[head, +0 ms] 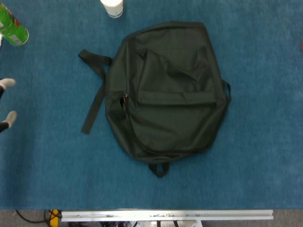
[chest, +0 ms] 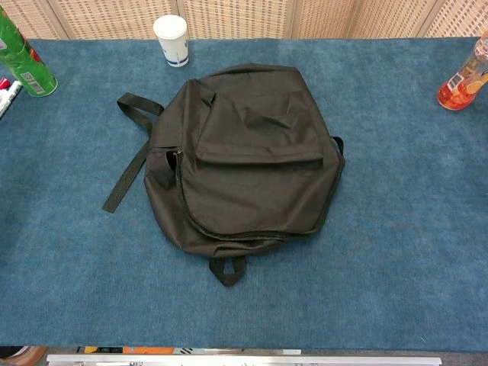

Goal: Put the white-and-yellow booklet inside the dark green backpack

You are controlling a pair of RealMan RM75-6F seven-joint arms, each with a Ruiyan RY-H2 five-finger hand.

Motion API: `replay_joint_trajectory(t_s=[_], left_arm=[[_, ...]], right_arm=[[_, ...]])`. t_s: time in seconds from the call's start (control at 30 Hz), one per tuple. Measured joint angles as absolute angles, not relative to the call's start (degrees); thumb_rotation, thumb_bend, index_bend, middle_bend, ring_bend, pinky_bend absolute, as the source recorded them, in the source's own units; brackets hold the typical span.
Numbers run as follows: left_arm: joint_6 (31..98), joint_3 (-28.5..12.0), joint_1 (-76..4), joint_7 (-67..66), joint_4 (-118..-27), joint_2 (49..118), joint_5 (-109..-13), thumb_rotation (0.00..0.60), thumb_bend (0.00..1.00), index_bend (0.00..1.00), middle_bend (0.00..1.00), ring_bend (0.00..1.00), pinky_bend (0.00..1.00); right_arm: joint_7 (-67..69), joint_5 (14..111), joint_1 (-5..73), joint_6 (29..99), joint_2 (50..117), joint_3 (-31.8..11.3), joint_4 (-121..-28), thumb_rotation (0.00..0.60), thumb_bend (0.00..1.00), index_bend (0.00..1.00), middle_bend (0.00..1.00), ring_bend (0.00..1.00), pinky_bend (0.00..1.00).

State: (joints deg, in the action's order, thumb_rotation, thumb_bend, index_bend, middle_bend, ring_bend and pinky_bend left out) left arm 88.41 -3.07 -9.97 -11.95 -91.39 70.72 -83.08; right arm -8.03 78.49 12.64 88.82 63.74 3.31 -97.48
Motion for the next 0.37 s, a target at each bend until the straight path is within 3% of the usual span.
replay_joint_trajectory(t_s=[0.37], left_arm=[[93.18, -1.91, -5.32, -15.04, -91.5, 68.78, -84.13, 0.6, 0.14, 0.33, 0.37, 0.39, 0.55]], right_arm=[[-6.19, 78.94, 9.26, 88.41, 64.07, 2.08, -96.17, 0.6, 0.34, 0.52, 0.58, 0.42, 0.61]])
